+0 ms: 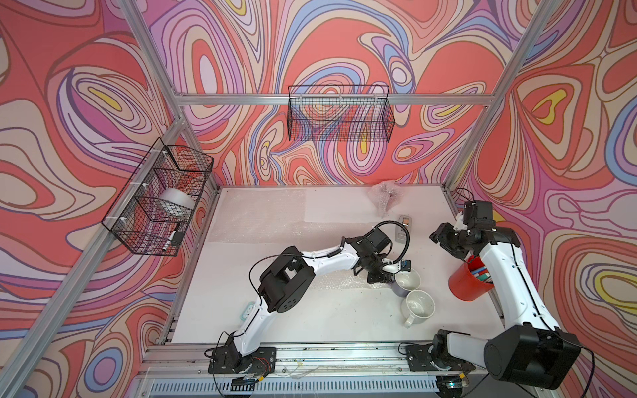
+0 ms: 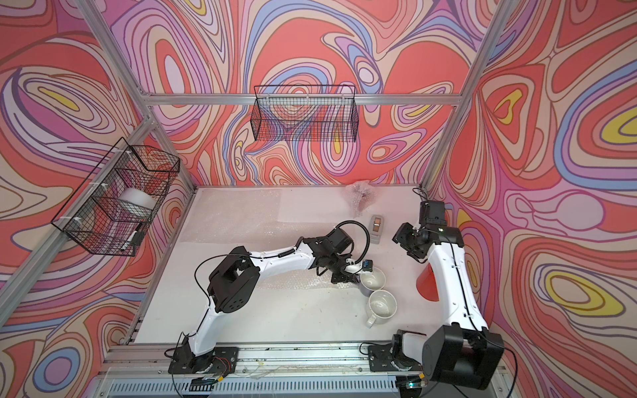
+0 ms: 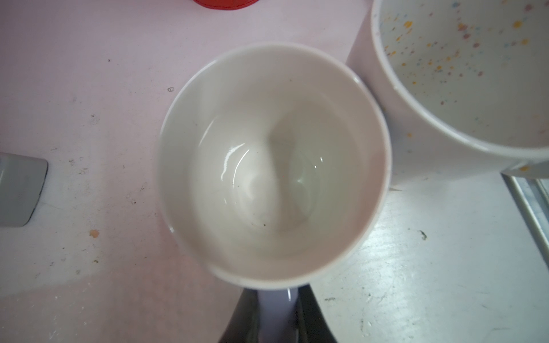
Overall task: Wrap mugs in bubble wrap
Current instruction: Pick up the mug from the center of the board.
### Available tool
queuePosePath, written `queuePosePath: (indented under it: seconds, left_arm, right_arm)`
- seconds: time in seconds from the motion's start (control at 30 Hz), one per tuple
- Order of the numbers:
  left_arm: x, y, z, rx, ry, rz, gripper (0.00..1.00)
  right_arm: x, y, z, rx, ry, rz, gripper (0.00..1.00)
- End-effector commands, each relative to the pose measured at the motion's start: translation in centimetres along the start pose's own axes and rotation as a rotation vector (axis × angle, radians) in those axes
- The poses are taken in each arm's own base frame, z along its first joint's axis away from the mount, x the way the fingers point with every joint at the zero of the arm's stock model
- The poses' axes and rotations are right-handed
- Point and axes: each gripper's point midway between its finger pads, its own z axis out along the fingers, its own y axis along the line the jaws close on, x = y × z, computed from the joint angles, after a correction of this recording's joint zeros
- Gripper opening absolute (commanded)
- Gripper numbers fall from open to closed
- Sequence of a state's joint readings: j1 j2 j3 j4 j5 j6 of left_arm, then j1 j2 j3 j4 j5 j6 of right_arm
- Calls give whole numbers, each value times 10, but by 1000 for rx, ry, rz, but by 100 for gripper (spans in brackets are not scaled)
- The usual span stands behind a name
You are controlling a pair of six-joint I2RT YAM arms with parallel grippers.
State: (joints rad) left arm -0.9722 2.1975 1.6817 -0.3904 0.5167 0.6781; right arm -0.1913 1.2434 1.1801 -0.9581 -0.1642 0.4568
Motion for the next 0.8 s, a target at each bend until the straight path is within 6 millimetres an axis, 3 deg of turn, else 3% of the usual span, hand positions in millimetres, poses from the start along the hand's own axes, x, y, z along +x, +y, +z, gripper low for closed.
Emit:
queuePosePath:
  seconds: [0.0,0.07,0.23,0.37,0.53,0.63,0.77]
  left_arm:
    - [0,-7,6,23,22,20,8]
    - [-4,-8,3,21,14,18,1]
    - [-30,0,-18,-33,-41,-18,0]
    - [-62,9,-48,-112,-133,-64,0]
    - [-85,21,-86,-249,-221,-117,0]
    - [-81,34,-109,-379,-214,-197,0]
    - [-56,52,-139,-579,-163,-393,0]
  right_arm:
    - [-3,-3,-8,9,-30,-6,57]
    - [-4,-4,-10,15,-44,-7,57]
    - [-14,-5,-24,21,-119,-2,55]
    - [-24,-5,-36,22,-199,14,53]
    - [-34,3,-43,-21,-260,13,52]
    - [-36,14,-36,-74,-241,-23,54]
    - [-21,49,-12,-111,-171,-148,60]
